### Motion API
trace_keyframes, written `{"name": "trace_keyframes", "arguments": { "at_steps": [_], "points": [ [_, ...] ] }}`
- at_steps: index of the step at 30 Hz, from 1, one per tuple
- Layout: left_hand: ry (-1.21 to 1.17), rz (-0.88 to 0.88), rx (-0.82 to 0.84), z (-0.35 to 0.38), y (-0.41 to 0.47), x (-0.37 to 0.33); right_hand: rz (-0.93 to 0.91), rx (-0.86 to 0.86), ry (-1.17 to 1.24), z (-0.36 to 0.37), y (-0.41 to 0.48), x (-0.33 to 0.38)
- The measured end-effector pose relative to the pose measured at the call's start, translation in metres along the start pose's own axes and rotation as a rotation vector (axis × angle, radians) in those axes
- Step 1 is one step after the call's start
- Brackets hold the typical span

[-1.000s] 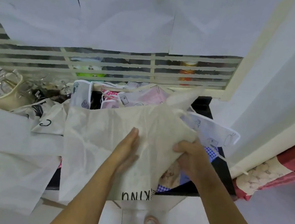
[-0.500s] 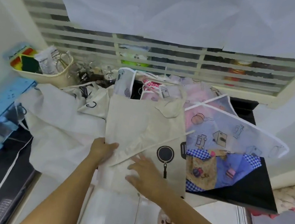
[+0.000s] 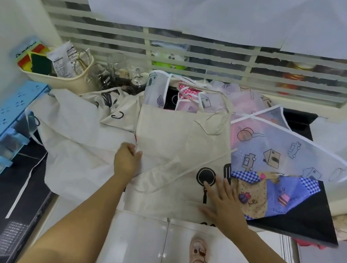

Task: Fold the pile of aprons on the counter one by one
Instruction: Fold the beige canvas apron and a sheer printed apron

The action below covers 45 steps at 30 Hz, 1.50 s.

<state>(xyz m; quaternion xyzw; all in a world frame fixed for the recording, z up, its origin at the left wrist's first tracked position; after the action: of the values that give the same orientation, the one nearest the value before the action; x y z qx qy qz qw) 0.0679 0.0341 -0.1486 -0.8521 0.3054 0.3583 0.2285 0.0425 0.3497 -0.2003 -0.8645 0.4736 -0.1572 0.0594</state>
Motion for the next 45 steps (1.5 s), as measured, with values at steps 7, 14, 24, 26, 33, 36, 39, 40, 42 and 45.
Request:
{"name": "trace_keyframes", "arguments": {
  "at_steps": [7, 14, 24, 26, 33, 36, 39, 40, 42, 45],
  "points": [
    [0.387, 0.543, 0.507, 0.062, -0.068, -0.012, 0.095, 0.067, 0.079, 0.0, 0.006, 0.009],
    [0.296, 0.347, 0.504, 0.071, -0.068, -0.001, 0.085, 0.131, -0.001, -0.013, 0.007, 0.013],
    [-0.538, -0.495, -0.395, -0.11, -0.005, 0.086, 0.039, 0.137, -0.127, -0.024, 0.004, 0.022],
    [-0.4, -0.558, -0.333, -0.109, -0.024, 0.101, -0.053, 0.083, -0.183, -0.018, 0.003, 0.024],
    [-0.425, -0.597, 0.168, -0.026, -0.085, 0.111, -0.391, 0.009, -0.287, 0.012, -0.006, 0.047],
    [-0.585, -0.646, 0.294, -0.006, -0.089, 0.108, -0.413, -0.072, -0.287, 0.017, -0.005, 0.067],
    [-0.754, -0.693, 0.328, -0.002, -0.095, 0.104, -0.462, -0.077, -0.283, 0.03, -0.004, 0.088],
    [-0.77, -0.707, 0.323, -0.003, -0.098, 0.104, -0.468, -0.088, -0.28, 0.033, -0.005, 0.096],
    [-0.765, -0.715, 0.326, -0.005, -0.104, 0.103, -0.476, -0.124, -0.235, 0.033, -0.008, 0.112],
    [-0.778, -0.634, 0.438, -0.009, -0.113, 0.096, -0.478, -0.178, -0.146, 0.026, -0.012, 0.131]
  ]
}}
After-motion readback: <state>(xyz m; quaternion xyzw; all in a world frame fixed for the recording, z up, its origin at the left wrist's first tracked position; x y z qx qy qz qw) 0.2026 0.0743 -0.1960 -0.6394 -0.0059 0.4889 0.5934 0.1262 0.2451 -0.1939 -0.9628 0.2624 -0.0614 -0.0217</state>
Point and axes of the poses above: each hand's wrist, its own y-axis towards the middle knuckle, its own z-axis out of the palm, x = y × z, the point moved 4 cm from there along y, towards the middle knuckle
